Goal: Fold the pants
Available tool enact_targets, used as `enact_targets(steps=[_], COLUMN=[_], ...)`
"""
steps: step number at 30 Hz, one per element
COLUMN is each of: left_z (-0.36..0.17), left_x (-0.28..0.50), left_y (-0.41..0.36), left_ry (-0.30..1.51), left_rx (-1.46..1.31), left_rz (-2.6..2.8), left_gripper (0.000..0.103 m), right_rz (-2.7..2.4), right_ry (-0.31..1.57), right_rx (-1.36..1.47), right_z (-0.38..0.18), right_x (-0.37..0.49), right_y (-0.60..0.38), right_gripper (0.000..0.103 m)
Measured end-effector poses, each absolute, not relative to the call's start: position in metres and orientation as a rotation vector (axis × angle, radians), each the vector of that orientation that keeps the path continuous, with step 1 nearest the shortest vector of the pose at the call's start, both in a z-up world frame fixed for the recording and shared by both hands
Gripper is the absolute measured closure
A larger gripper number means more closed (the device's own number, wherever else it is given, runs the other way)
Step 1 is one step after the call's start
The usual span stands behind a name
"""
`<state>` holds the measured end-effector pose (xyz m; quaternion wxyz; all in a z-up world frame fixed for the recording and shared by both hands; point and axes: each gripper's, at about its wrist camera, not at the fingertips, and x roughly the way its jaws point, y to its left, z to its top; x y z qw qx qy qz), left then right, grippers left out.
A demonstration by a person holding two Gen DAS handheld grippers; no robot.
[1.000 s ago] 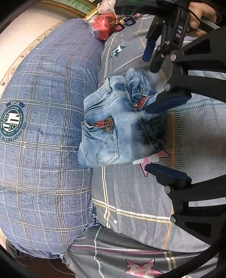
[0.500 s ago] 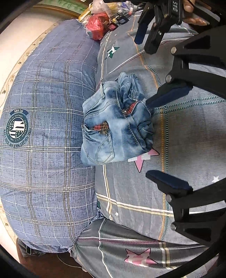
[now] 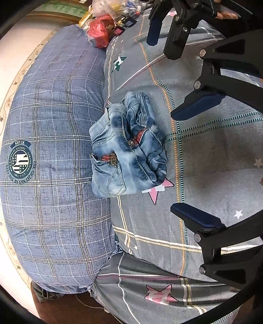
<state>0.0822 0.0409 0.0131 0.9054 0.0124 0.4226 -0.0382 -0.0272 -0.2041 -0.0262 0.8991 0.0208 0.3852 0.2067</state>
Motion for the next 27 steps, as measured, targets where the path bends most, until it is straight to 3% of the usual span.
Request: enact_targets(steps=[27], left_z=[0.024], left_x=[0.053], left_y=[0.026], left_ry=[0.839], left_rx=[0.047], left_rz=[-0.037], left_gripper=[0.018], right_rz=[0.425], right_ry=[0.772], right_rx=[0.089], right_z=[-0.018], right_x=[-0.059], right_y=[-0.220], right_gripper=[0.001])
